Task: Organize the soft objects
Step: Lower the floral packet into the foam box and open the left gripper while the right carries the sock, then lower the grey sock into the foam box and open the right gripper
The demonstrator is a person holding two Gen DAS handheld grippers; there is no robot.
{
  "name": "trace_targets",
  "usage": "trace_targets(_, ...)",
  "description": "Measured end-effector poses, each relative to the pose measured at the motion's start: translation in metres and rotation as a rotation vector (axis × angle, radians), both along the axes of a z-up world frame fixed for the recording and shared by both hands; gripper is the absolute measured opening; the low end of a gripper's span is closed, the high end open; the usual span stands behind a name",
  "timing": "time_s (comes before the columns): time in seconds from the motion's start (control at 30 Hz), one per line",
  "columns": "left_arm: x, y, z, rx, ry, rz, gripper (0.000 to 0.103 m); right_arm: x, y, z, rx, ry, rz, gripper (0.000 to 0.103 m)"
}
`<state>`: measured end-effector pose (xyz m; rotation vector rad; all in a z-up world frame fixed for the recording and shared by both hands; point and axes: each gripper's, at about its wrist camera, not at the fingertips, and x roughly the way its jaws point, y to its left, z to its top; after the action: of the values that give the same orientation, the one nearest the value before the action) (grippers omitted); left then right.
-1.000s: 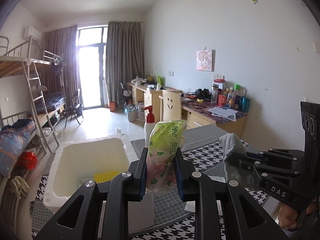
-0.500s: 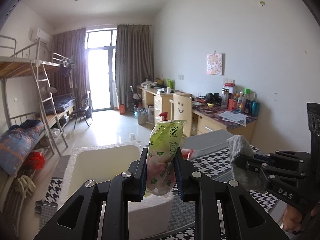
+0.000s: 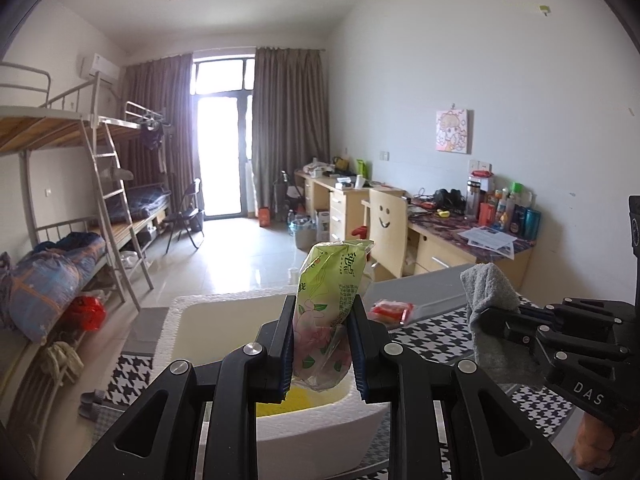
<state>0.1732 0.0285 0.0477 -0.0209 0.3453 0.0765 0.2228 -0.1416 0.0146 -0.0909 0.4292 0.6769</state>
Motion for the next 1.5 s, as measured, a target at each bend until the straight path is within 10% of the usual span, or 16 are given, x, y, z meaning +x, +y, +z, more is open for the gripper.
trace_targets(0.87, 0.016, 0.04, -0.014, -0.016, 0.065, 0.139, 0.027, 0.009, 0.036, 0.001, -0.007, 0.013, 0.094, 0.01)
trace_targets(1.17, 0.013, 0.055, -0.021, -0.046, 0.062, 0.154, 0.082, 0.012, 0.05, 0.001, -0.024, 0.014, 0.091, 0.01)
trace_targets(1.5, -0.003, 0.066, -0.014, -0.025, 0.018, 0.193, 0.102, 0.011, 0.066, 0.006, -0.031, -0.001, 0.095, 0.01)
